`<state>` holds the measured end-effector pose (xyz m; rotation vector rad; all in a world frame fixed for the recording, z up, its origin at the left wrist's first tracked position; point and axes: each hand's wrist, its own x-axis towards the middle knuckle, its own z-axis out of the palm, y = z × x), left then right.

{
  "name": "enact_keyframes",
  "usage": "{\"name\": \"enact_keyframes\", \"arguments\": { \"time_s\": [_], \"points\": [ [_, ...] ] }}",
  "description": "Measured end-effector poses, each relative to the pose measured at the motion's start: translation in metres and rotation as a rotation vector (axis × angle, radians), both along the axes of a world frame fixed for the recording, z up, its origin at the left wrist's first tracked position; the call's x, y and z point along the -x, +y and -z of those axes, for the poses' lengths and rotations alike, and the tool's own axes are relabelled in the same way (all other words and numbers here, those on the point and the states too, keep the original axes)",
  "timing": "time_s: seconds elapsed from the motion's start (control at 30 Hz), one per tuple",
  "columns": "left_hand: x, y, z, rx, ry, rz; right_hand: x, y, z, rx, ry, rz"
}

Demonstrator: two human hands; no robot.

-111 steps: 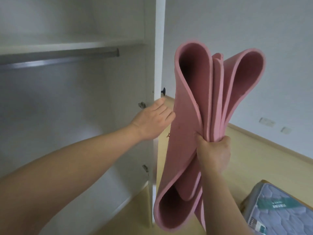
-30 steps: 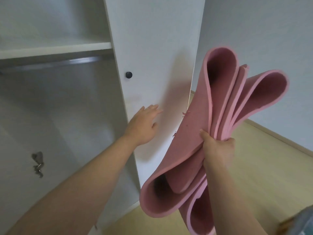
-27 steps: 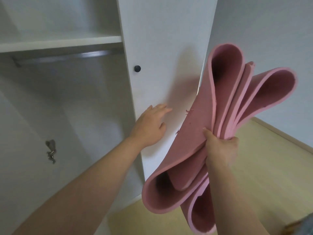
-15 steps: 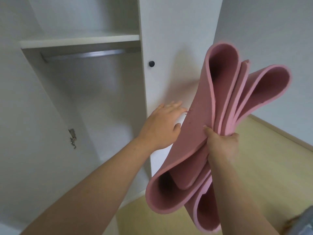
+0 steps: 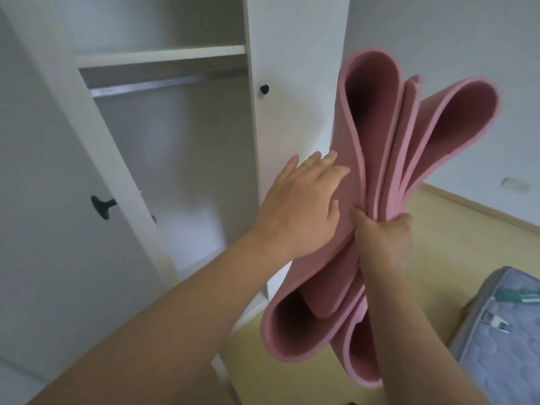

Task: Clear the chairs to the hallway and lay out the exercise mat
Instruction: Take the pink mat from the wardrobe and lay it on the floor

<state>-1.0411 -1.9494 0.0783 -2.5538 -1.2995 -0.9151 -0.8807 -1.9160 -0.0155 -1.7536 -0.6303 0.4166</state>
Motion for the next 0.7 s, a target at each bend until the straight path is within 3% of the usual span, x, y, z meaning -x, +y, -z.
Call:
{"name": "enact_keyframes", "arguments": {
  "time_s": [0.47,0.7],
  "points": [
    [0.118,-0.089,0.003,-0.544,0.668,0.226,0.037,-0.081,0.003,0.000,-0.075,0.063],
    [0.160,-0.080,-0.004,-0.741,0.718,0.286,0.053,-0.094,0.005,-0.023,-0.026,0.093]
  ]
}}
